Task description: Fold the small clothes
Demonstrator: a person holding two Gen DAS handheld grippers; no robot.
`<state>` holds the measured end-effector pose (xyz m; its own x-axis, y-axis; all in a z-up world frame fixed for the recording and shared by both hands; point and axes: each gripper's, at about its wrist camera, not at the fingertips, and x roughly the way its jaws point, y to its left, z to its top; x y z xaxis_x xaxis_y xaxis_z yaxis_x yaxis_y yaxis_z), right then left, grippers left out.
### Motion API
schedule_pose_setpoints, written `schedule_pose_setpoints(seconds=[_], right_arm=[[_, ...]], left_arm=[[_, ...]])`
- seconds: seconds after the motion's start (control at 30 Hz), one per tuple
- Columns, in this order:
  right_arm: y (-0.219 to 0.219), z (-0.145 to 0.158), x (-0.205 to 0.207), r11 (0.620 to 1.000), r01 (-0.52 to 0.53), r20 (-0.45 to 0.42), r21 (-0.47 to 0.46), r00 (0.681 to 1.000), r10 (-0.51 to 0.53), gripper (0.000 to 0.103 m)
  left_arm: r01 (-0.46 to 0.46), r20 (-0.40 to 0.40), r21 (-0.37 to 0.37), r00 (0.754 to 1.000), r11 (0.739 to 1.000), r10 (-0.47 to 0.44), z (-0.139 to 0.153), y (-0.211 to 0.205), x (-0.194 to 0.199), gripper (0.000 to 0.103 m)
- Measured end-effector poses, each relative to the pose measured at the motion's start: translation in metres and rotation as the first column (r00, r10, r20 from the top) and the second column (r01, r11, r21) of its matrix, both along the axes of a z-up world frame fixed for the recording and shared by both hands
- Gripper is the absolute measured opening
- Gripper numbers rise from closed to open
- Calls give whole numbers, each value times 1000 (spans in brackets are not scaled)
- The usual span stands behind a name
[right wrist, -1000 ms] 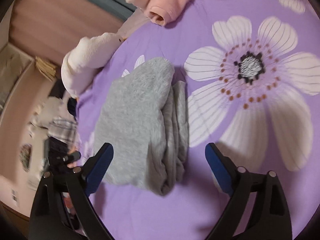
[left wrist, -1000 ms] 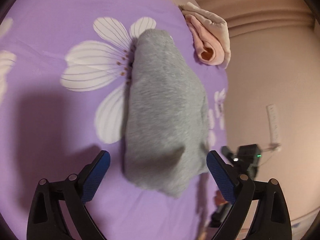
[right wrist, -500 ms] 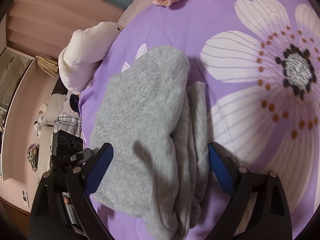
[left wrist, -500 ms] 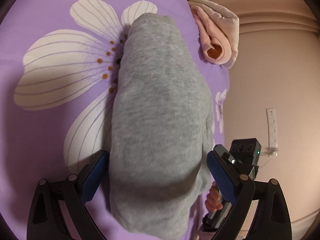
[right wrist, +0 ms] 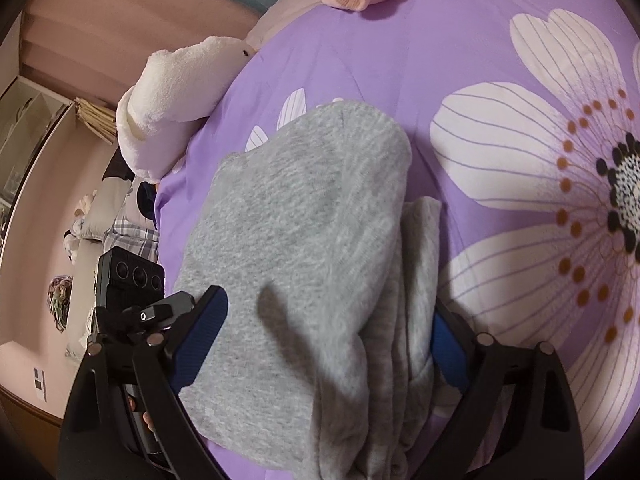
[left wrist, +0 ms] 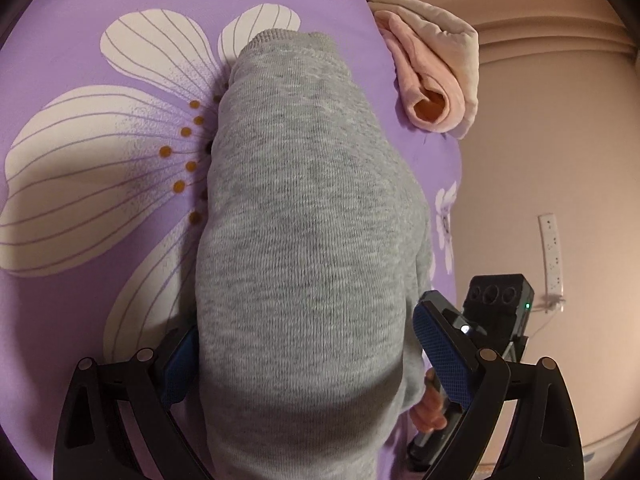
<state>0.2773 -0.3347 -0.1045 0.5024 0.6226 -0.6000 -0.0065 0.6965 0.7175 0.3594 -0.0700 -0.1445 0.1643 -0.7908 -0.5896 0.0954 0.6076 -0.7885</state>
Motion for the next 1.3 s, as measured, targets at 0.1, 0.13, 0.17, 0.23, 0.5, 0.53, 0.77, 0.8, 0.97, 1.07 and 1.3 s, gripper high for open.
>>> schedule_pose_setpoints(seconds=[0.1, 0.13, 0.17, 0.23, 0.5, 0.53, 0.77, 0.8, 0.97, 1.07, 1.3], right_arm=[[-3, -2, 0, 1000, 15, 1, -11, 1000, -15, 73], [-5, -4, -1, 1000, 21, -1, -12, 1000, -21, 67], [-7, -5, -1, 1000, 27, -3, -9, 1000, -27, 65], [-11, -6, -2, 999, 35, -8, -2, 999, -35, 57], [-9, -6, -1, 999, 42, -3, -23, 999, -42, 53], [-9, -6, -1, 999, 43, -3, -28, 999, -44, 52], [-6, -5, -3, 997, 59, 17, -42, 998, -58, 47], [-5, -5, -4, 997, 60, 18, -42, 998, -59, 46], [-4, -5, -4, 997, 62, 19, -52, 998, -61, 46], [-3, -5, -4, 997, 61, 20, -54, 998, -60, 45], [-3, -5, -4, 997, 60, 21, -56, 998, -59, 45]], left_arm=[[-9, 15, 21, 1000, 1000, 9, 1, -1, 0, 93], [-14, 20, 29, 1000, 999, 14, 2, 0, -1, 90], [-20, 21, 33, 1000, 999, 20, 2, 2, -2, 87], [-32, 15, 23, 999, 999, 32, 0, 8, -3, 83], [-43, 25, 56, 999, 998, 42, 2, 5, -5, 81], [-43, 33, 70, 999, 997, 41, 4, 3, -6, 81], [-49, 79, 138, 996, 989, 38, 8, -3, -13, 81], [-50, 81, 141, 996, 989, 39, 9, -4, -13, 81], [-52, 101, 168, 994, 984, 35, 11, -7, -13, 81], [-51, 110, 180, 993, 982, 31, 11, -9, -13, 81], [-53, 125, 198, 992, 979, 28, 13, -13, -15, 81]])
